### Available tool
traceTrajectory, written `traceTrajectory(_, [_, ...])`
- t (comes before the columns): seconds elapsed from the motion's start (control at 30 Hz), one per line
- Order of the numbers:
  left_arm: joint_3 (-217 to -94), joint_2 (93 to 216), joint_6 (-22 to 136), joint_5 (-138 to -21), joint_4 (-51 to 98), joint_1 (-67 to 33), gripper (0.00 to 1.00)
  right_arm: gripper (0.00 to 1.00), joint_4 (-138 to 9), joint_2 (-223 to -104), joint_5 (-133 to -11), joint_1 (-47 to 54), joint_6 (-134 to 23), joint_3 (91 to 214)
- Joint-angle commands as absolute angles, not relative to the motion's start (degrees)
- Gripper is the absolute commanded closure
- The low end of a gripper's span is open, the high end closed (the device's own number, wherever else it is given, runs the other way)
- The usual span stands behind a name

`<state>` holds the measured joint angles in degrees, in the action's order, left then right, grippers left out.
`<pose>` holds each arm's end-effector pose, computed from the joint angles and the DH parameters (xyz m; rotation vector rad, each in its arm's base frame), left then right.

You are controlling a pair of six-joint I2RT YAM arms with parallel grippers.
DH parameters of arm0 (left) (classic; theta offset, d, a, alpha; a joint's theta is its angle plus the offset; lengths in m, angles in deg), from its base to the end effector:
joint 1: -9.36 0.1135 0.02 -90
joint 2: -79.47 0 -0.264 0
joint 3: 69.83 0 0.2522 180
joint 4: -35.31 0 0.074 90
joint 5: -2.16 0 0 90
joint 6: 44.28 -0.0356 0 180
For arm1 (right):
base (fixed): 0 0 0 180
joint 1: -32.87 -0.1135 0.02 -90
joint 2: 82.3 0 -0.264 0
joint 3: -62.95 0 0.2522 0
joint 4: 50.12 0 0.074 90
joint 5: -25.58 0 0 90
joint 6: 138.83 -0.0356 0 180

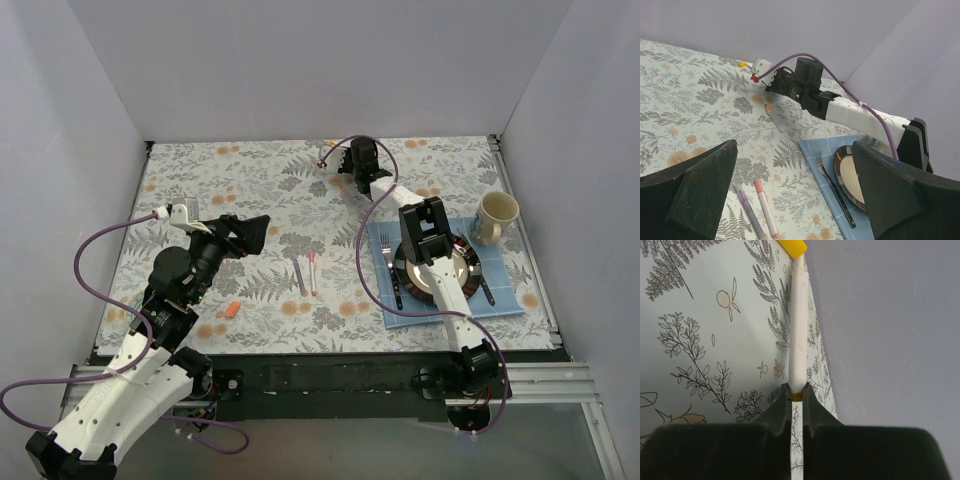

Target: Insert the pens into the pen caps

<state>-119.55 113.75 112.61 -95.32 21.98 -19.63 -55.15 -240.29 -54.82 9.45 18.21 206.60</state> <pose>0.1371 -0.0707 0.3334 -0.6471 1.5371 -1.2088 0.5640 0.2378 0.1138 -1.3083 1.4619 -0.6681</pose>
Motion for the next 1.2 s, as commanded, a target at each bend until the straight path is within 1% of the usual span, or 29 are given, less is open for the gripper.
traceTrajectory(0.0, [-119.10,112.96,111.99,-95.66,22.16,-19.64,0.02,0.99,-52.90,-239.62,-57.92,8.61,20.25,205.91])
traceTrajectory(0.3, [-118.92,112.69,111.99,-95.57,22.16,-19.64,0.02,0.99,-50.70,-241.12,-59.32,7.03,20.51,207.23])
traceTrajectory(0.73, [-118.31,111.11,111.72,-97.15,22.43,-19.64,0.02,0.99,-50.26,-240.76,-62.23,3.96,20.95,205.03])
traceTrajectory(0.97, [-118.22,110.15,111.46,-97.77,22.60,-19.64,0.02,0.99,-50.44,-238.57,-61.96,1.94,21.66,200.47])
traceTrajectory(1.17, [-117.87,108.30,110.32,-101.09,22.69,-19.64,0.02,0.99,-49.56,-233.57,-63.98,-1.14,21.39,192.48])
